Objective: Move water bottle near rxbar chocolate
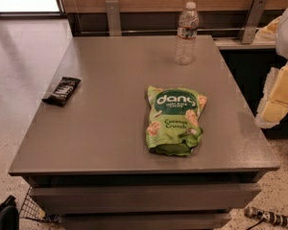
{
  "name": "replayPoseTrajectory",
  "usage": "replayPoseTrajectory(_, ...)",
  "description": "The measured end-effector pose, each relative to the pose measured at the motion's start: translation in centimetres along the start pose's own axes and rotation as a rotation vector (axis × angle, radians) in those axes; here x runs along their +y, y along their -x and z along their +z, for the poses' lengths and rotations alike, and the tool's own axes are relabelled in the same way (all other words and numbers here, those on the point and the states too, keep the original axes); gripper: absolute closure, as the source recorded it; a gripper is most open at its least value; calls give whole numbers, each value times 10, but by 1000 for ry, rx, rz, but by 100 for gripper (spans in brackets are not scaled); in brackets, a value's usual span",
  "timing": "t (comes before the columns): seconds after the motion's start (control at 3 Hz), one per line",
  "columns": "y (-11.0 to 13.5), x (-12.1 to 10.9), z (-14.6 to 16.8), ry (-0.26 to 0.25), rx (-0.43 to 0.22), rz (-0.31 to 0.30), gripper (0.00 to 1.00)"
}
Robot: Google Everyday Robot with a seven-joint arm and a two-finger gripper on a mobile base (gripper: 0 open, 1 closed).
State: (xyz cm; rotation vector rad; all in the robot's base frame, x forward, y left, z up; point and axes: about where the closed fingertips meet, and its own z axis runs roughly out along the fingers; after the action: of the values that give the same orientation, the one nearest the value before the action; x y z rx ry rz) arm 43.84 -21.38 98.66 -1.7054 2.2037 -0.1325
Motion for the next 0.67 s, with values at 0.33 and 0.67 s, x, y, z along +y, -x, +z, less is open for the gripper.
replayPoseTrajectory(0.33,0,0,0,0,0,0,0)
replayPoseTrajectory(0.67,0,-9,0,-12,-14,19,0)
